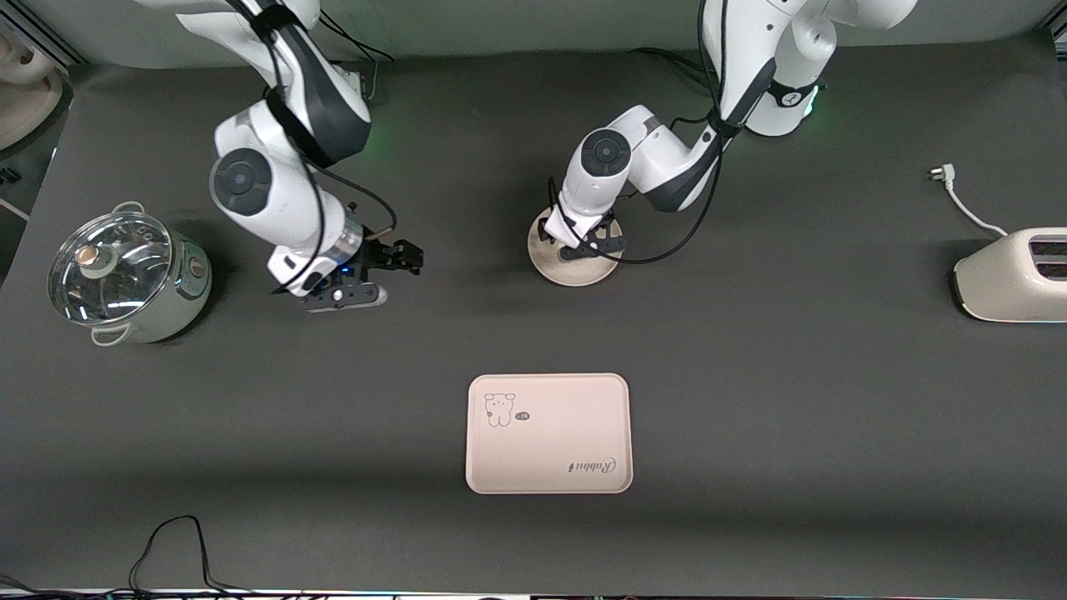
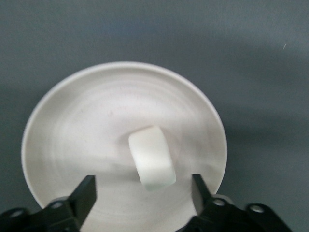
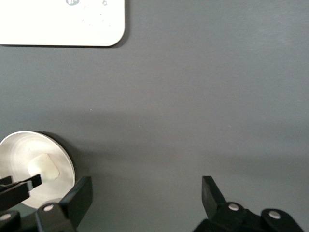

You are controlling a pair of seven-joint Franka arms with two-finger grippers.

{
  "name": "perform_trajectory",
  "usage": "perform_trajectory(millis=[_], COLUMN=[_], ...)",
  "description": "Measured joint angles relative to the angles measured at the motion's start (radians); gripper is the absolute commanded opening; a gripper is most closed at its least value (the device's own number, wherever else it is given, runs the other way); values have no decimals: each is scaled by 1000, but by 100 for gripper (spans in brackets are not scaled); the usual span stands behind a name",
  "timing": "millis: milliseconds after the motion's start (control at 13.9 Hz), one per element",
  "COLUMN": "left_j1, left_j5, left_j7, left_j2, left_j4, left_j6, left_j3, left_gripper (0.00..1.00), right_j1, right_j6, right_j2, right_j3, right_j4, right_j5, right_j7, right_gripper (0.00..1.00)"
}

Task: Place bun in plate and plate on tray
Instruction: 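Lower the bun onto the plate and open the left gripper, then withdraw the left gripper while the right gripper reaches the plate rim, then grasp the plate rim with the right gripper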

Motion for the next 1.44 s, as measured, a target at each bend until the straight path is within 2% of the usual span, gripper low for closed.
perform_trajectory(millis=[144,359,503,646,862,1005,1221,1292,1436], left_j1=[11,90,191,277,406,502,596,581,481], left_j5=[22,110,115,117,119,121,121,121,121], left_j7=[0,98,241,375,590,718,882,915,943], left_j2=[-66,-235,-337,-400,-430,-431,-431,-431,-426], left_j4=[18,41,43,55,144,194,240,265,319], left_j6=[-70,-223,-305,-401,-571,-628,-670,-704,-760], left_j3=[42,107,119,129,151,158,181,215,338], left_gripper=[100,100,100,100,100,100,100,100,100], right_j1=[2,15,46,95,112,112,113,120,136], right_j6=[106,166,215,255,348,394,404,404,404], right_j2=[13,50,92,156,288,359,413,417,418], right_j3=[40,114,151,163,199,209,242,250,257], right_j4=[-73,-102,-104,-108,-112,-103,-67,-59,-56], right_j5=[0,-35,-127,-304,-544,-641,-672,-672,-675], right_j7=[41,157,298,489,761,865,920,928,947], right_gripper=[100,100,97,97,97,96,95,95,92])
